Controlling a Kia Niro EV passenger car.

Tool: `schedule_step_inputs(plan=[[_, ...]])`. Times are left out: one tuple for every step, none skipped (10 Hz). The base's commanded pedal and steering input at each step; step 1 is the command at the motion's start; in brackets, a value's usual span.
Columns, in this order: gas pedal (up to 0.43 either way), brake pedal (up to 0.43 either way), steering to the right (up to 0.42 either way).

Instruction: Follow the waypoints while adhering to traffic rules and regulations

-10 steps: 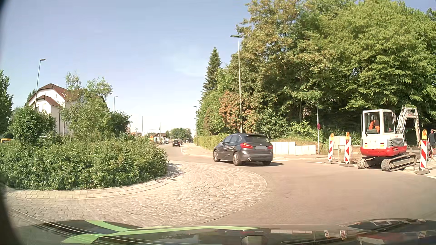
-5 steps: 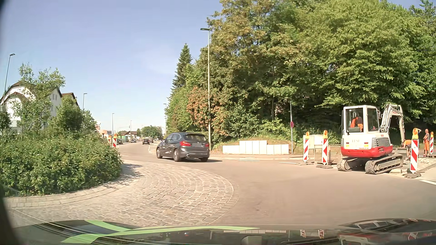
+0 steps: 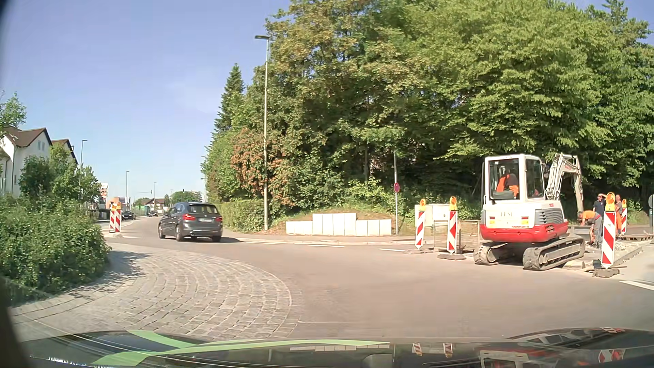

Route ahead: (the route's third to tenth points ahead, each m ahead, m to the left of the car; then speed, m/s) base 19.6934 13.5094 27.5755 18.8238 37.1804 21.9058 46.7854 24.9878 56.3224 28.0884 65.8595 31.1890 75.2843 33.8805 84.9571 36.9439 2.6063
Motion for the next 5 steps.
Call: schedule_step_inputs(plan=[[0.098,0.000,0.326],[0.098,0.000,0.306],[0.087,0.000,0.277],[0.079,0.000,0.243],[0.079,0.000,0.208]])
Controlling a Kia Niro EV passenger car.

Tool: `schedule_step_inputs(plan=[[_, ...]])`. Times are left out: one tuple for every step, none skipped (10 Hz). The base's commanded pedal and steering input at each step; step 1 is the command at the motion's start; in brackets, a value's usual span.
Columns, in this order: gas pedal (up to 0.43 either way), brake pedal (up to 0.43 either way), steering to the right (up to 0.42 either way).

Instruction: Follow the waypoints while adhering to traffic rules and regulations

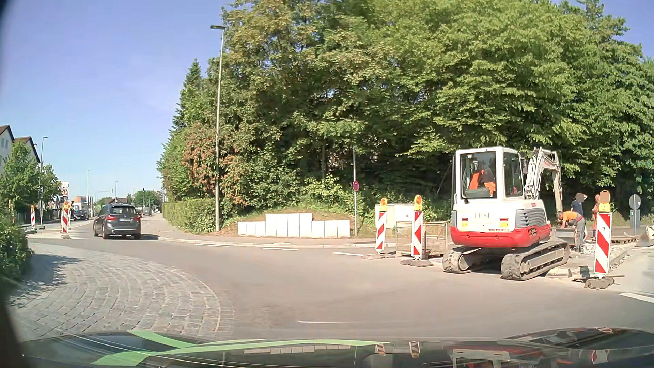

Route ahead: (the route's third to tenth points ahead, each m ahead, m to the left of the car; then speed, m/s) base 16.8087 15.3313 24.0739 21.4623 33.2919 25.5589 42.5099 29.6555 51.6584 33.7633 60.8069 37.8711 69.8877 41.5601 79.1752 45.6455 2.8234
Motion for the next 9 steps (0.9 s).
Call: schedule_step_inputs(plan=[[0.059,0.000,0.169],[0.047,0.000,0.131],[0.047,0.000,0.086],[0.039,0.000,0.031],[0.039,0.000,-0.014],[0.039,0.000,-0.064],[0.039,0.000,-0.107],[0.039,0.000,-0.145],[0.039,0.000,-0.174]])
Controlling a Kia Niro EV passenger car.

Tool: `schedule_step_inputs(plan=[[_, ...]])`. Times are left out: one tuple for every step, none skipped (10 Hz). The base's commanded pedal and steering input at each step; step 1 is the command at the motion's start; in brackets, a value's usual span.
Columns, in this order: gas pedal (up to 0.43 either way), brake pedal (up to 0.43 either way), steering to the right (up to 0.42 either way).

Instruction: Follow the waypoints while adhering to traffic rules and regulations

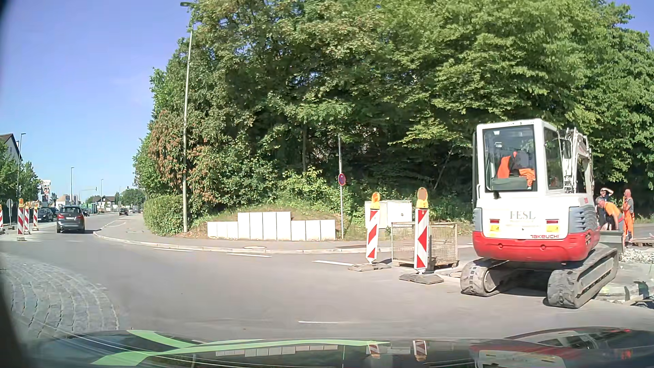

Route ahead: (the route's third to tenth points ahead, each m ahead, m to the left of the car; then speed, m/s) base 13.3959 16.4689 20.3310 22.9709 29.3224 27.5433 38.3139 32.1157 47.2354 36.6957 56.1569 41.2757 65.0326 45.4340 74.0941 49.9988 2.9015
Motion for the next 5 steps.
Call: schedule_step_inputs(plan=[[0.039,0.000,-0.183],[0.028,0.000,-0.184],[0.028,0.000,-0.196],[0.028,0.000,-0.208],[0.028,0.000,-0.214]])
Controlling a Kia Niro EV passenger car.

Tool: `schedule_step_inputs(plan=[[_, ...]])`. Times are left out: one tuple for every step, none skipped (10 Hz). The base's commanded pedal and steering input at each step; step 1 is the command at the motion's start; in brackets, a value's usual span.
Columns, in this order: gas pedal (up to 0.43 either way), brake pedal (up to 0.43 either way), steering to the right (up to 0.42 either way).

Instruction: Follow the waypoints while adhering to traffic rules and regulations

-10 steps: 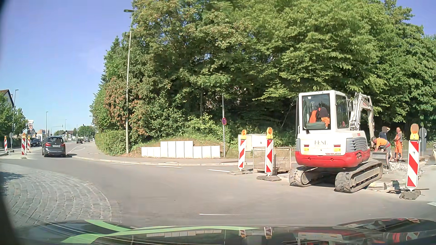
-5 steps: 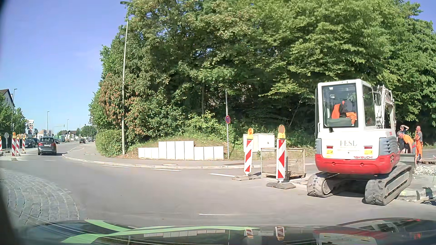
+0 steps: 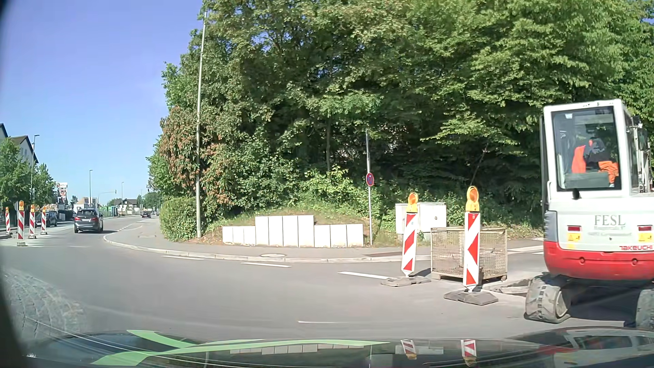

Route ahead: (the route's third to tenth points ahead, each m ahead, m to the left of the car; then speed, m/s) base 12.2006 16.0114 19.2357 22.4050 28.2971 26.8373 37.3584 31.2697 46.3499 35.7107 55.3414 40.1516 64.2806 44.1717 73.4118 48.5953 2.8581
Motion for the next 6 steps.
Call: schedule_step_inputs(plan=[[0.028,0.000,-0.216],[0.020,0.000,-0.229],[0.020,0.000,-0.255],[0.028,0.000,-0.290],[0.028,0.000,-0.326],[0.028,0.000,-0.371]])
